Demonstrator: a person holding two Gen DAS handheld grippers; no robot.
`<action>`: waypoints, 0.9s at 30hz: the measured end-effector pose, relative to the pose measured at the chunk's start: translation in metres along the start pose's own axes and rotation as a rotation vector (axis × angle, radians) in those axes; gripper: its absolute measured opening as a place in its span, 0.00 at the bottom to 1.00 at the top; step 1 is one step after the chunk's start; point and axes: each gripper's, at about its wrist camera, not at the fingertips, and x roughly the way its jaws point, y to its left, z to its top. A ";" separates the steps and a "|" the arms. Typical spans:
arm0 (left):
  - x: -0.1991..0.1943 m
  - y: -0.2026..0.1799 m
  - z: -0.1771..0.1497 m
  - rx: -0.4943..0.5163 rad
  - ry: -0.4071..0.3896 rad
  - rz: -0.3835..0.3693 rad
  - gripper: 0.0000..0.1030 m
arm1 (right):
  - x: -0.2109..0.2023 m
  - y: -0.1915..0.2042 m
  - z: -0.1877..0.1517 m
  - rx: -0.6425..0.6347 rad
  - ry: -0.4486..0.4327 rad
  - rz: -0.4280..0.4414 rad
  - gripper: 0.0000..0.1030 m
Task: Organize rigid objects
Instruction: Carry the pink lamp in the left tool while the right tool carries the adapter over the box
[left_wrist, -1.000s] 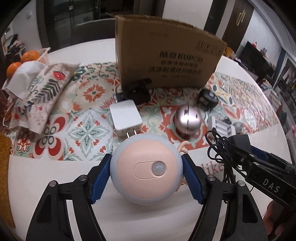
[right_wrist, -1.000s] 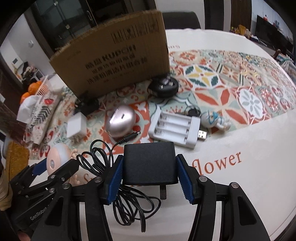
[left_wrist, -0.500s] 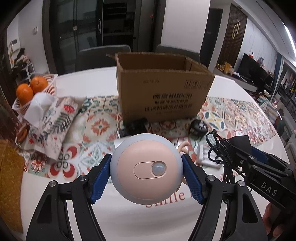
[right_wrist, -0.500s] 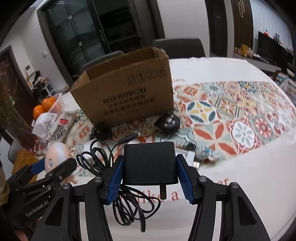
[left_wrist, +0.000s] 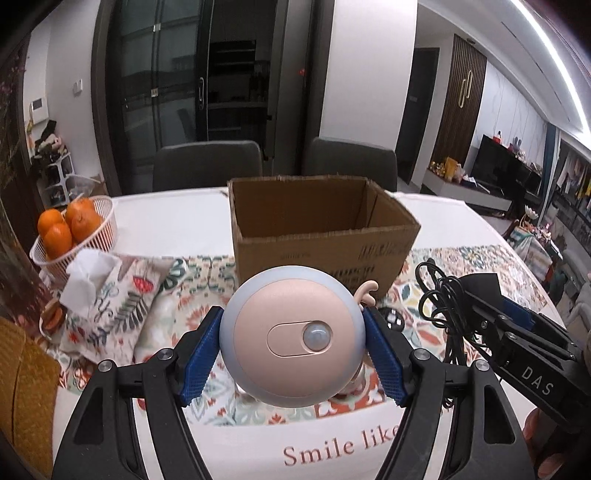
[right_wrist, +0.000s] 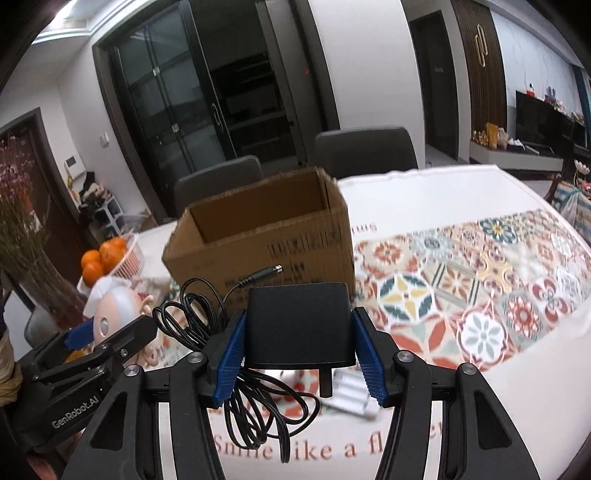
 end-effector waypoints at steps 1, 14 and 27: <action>0.001 0.000 0.004 0.001 -0.008 0.002 0.72 | 0.000 0.000 0.004 0.000 -0.012 0.001 0.55; 0.006 0.005 0.048 0.001 -0.079 0.024 0.72 | 0.009 0.010 0.047 -0.026 -0.101 0.021 0.55; 0.027 0.010 0.090 0.008 -0.101 0.060 0.72 | 0.036 0.014 0.088 -0.024 -0.095 0.074 0.55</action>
